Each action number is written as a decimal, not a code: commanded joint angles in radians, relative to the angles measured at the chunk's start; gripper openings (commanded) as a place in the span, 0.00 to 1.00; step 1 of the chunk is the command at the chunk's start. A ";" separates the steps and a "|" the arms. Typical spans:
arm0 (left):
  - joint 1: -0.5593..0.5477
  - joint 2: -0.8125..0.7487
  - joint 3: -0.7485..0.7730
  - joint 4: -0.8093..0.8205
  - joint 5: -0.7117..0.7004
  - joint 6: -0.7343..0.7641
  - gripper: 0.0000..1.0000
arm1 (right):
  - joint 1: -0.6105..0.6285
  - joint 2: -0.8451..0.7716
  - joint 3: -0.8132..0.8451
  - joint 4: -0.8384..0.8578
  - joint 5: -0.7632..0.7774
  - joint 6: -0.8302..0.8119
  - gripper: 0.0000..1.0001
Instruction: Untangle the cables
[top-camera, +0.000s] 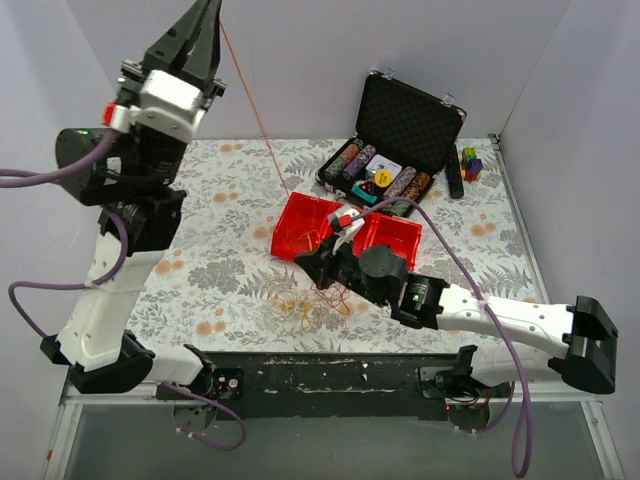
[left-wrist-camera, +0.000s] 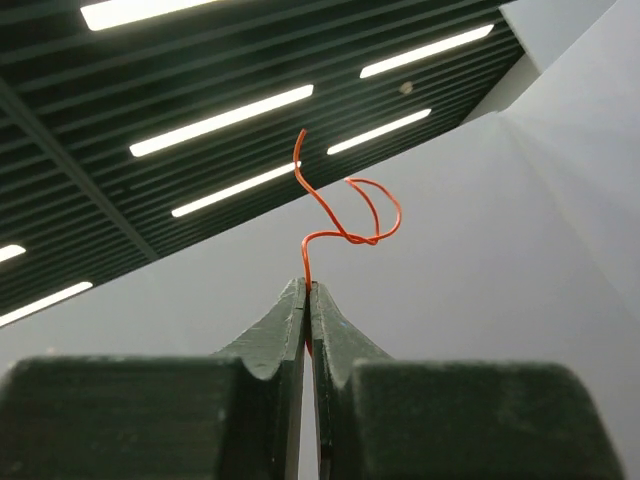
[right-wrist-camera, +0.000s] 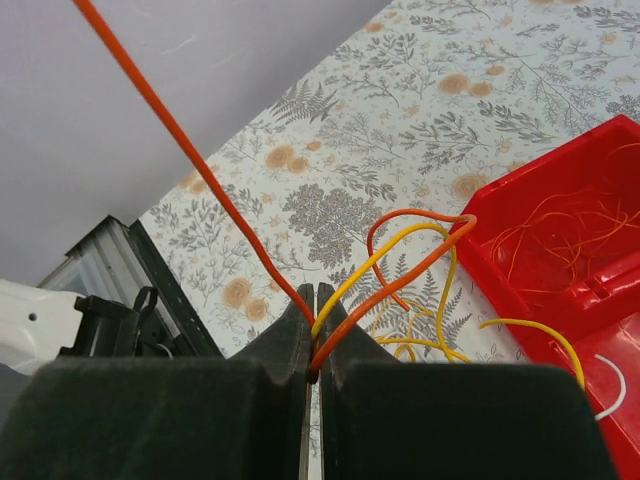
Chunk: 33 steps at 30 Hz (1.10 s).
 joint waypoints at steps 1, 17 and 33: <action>-0.002 0.054 0.003 0.216 -0.149 0.303 0.00 | 0.005 -0.104 -0.090 -0.059 0.085 0.058 0.01; -0.002 0.267 0.340 0.361 -0.118 0.611 0.00 | 0.005 -0.372 -0.268 -0.277 0.212 0.188 0.01; -0.002 -0.090 -0.145 0.154 0.050 0.046 0.00 | -0.017 -0.144 0.032 -0.079 0.024 0.020 0.25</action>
